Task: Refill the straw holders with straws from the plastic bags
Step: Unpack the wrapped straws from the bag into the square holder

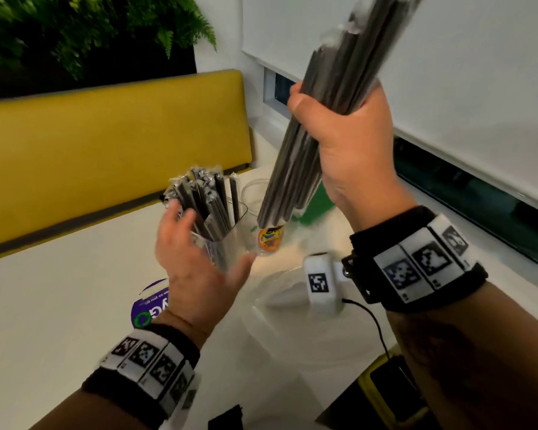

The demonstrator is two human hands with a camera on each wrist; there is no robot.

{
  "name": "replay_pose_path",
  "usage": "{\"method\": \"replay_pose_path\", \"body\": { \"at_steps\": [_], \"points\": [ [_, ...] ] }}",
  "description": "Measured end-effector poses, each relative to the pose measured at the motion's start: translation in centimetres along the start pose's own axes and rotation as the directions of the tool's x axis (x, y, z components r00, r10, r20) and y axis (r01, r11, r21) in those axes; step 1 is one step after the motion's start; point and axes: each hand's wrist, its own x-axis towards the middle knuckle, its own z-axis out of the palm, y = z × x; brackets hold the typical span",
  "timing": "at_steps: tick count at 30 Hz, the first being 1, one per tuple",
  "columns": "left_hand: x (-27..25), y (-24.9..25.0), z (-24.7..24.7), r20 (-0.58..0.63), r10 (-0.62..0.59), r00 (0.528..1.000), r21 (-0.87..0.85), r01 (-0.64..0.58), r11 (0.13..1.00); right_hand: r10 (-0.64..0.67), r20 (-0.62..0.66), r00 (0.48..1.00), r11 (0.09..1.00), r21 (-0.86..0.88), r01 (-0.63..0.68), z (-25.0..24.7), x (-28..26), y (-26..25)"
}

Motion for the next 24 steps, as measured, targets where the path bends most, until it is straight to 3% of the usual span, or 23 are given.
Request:
{"method": "replay_pose_path", "body": {
  "at_steps": [1, 3, 5, 8, 12, 19, 24],
  "points": [
    [0.8, -0.3, -0.1, 0.013, -0.179, 0.984, -0.037, 0.179, 0.983, -0.01, 0.028, 1.0, 0.999, -0.041, 0.011, 0.8, -0.1, 0.0],
    [2.3, -1.2, 0.4, 0.098, -0.446, 0.89, -0.15, 0.456, 0.877, -0.012, 0.097, 0.995, 0.995, -0.102, 0.022, 2.7, -0.4, 0.2],
    [3.5, -2.4, 1.2, 0.208, -0.521, 0.828, -0.25, 0.56, 0.79, 0.01, 0.15, 0.989, 0.994, -0.109, 0.007, 4.9, -0.7, 0.9],
    [4.4, -3.8, 2.1, 0.322, -0.513, 0.796, -0.28, 0.598, 0.751, 0.053, 0.136, 0.989, 0.996, -0.073, -0.043, 7.8, -0.4, 1.9],
    [4.9, -4.9, 2.6, 0.316, -0.481, 0.818, -0.336, 0.57, 0.749, 0.082, 0.114, 0.99, 0.994, -0.081, -0.073, 9.6, 0.5, 3.2],
    [4.8, -7.3, 3.2, 0.348, -0.475, 0.808, -0.372, 0.584, 0.722, 0.236, 0.131, 0.963, 0.965, -0.149, -0.216, 8.9, -2.0, 8.7],
    [4.9, -7.2, 3.2, 0.361, -0.448, 0.818, -0.387, 0.569, 0.726, 0.214, 0.063, 0.975, 0.973, -0.104, -0.207, 9.3, -0.5, 7.9]
  ]
}}
